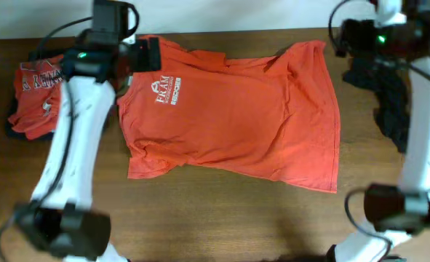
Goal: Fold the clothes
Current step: 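Release the T-shirt and move both grippers to its bottom hem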
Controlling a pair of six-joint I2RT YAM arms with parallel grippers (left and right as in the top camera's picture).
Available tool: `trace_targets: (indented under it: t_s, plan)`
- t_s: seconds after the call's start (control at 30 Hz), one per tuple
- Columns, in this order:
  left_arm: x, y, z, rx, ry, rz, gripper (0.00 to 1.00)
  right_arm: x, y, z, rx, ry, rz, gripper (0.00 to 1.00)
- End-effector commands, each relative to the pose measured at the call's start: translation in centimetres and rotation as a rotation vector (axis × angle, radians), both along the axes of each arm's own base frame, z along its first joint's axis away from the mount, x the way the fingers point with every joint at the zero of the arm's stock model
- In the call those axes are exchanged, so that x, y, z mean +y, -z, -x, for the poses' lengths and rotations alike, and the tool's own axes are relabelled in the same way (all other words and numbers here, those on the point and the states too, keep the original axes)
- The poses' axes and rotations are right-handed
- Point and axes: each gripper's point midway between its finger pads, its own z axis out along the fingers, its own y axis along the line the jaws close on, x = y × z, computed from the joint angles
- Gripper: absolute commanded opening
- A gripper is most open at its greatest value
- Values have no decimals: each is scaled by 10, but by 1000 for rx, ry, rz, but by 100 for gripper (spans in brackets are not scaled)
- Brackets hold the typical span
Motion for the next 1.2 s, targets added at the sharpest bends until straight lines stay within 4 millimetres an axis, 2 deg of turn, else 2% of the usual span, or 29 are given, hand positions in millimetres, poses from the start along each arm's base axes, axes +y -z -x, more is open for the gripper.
trace_targets:
  t_s: [0.0, 0.17, 0.27, 0.4, 0.5, 0.6, 0.73, 1.0, 1.17]
  plan:
    - [-1, -9, 27, 42, -52, 73, 99, -1, -16, 32, 12, 26, 17, 99]
    - [5, -29, 65, 62, -86, 95, 99, 3, -41, 76, -2, 64, 6, 99]
    - [9, -34, 86, 92, -89, 89, 99, 4, -54, 102, -18, 103, 5, 99]
    - [12, -25, 108, 171, -93, 73, 99, 8, -69, 130, -69, 130, -12, 99]
    - [13, -9, 115, 229, -125, 82, 99, 5, -67, 150, -65, 187, -12, 99]
    - [14, 13, 118, 285, -174, 100, 99, -1, -47, 162, -1, 222, 13, 99]
    - [15, 54, 127, 377, -235, 111, 99, -1, -5, 168, 132, 234, 13, 99]
    - [7, 144, 159, 571, -317, 170, 99, -1, 80, 155, 293, 226, -1, 99]
    - [4, 187, 175, 628, -328, 193, 97, 5, 123, 152, 354, 209, -36, 99]
